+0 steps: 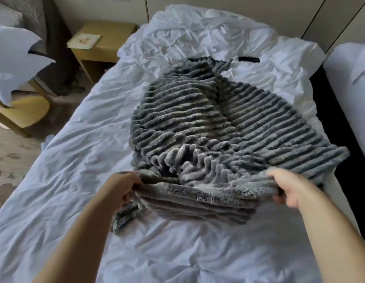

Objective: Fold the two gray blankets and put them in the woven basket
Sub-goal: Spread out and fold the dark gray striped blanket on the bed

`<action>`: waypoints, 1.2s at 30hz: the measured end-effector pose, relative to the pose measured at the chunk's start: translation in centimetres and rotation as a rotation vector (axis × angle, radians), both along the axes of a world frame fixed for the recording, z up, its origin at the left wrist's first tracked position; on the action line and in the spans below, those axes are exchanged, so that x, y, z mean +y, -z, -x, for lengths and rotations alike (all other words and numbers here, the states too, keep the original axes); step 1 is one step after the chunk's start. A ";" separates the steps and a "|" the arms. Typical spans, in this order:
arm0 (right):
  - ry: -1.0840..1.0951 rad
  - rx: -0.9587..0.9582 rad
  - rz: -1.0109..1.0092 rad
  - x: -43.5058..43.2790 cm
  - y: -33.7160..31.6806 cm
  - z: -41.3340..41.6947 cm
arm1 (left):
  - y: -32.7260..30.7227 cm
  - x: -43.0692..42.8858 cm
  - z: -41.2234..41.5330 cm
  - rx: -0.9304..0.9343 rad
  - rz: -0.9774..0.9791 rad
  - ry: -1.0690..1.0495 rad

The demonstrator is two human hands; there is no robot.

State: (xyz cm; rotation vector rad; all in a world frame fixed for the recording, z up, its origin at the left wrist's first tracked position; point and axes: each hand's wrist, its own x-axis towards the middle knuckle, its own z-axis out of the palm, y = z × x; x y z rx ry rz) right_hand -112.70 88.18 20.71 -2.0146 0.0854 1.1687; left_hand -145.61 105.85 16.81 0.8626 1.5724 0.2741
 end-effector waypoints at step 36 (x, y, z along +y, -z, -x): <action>0.547 0.564 -0.861 -5.0 4.5 1.3 | 7.2 -7.0 -13.2 -0.879 0.541 -0.841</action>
